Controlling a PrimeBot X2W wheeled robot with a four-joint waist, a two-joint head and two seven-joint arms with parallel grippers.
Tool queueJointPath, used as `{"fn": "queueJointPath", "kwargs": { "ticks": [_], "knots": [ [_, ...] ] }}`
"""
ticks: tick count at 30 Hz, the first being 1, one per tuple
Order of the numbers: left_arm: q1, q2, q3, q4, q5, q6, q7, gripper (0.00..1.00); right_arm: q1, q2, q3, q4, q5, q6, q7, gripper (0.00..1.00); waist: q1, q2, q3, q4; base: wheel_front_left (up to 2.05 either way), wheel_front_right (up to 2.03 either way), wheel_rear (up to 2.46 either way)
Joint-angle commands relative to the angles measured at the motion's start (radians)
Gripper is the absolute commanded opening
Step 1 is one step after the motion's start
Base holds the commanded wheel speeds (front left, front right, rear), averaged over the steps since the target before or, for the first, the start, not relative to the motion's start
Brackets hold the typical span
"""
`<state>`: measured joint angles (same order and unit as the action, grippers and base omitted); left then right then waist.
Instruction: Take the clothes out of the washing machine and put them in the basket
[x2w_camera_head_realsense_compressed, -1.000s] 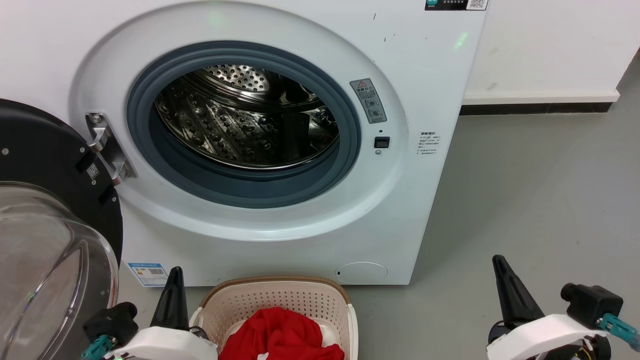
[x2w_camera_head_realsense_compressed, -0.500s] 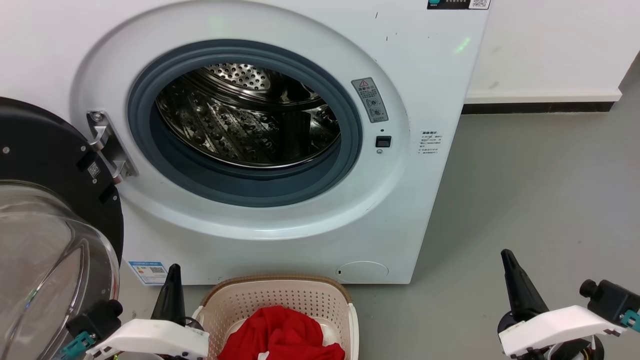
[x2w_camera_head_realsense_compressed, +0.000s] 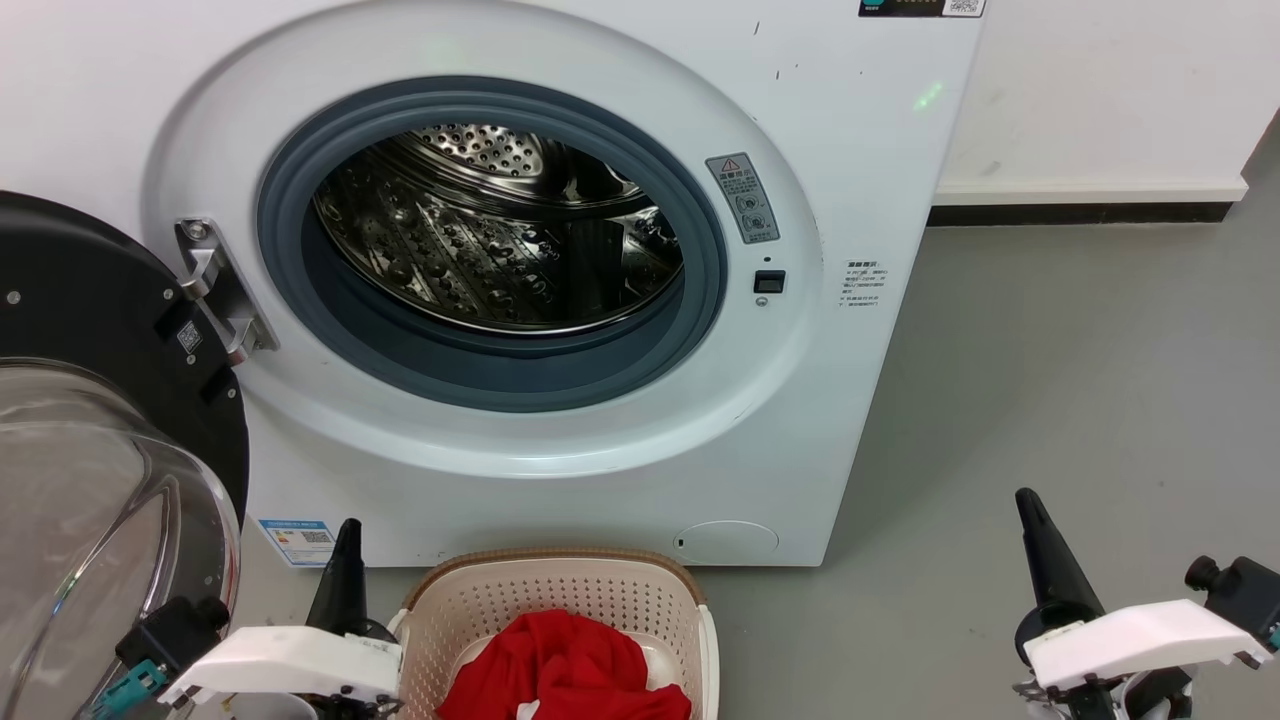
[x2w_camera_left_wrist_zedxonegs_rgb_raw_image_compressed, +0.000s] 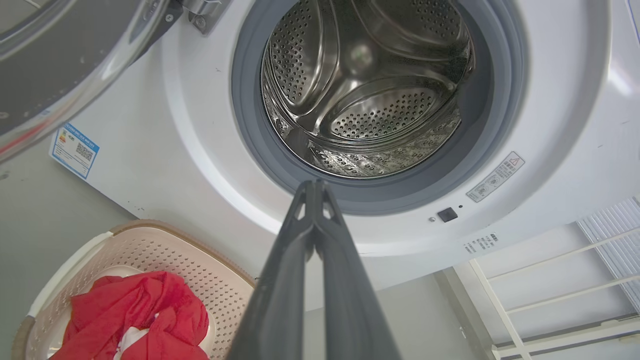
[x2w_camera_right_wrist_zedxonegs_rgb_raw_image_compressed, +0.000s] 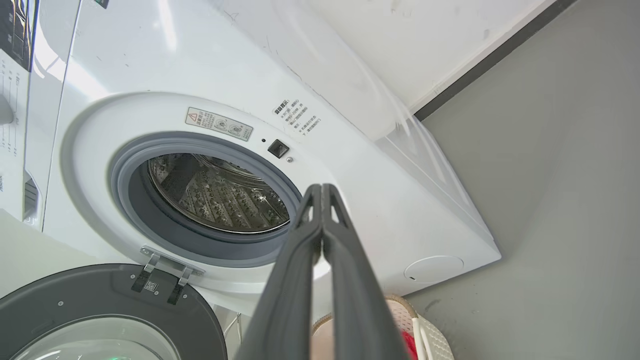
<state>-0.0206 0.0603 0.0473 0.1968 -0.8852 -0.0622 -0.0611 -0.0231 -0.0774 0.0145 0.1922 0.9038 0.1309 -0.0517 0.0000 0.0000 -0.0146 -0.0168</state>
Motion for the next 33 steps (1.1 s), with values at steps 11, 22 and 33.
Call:
{"fn": "queueJointPath", "kwargs": {
  "ticks": [11,22,33],
  "knots": [
    [-0.039,0.0,0.017,0.002,-0.145,-0.019,0.034,0.0,-0.036,-0.009,-0.016,0.002,0.151,0.0,0.025,0.0,0.0,0.0,0.002,0.002,0.0,0.0,0.0],
    [-0.051,-0.002,0.028,0.011,-0.267,-0.029,0.065,0.0,-0.048,-0.009,-0.03,0.012,0.277,0.0,0.046,0.0,0.0,0.0,0.005,0.005,0.0,0.0,0.0],
    [-0.06,-0.004,0.039,0.021,-0.378,-0.039,0.093,0.0,-0.059,-0.008,-0.044,0.021,0.389,0.0,0.068,0.0,0.0,0.0,0.008,0.007,0.0,0.0,0.0]
  ]
}}
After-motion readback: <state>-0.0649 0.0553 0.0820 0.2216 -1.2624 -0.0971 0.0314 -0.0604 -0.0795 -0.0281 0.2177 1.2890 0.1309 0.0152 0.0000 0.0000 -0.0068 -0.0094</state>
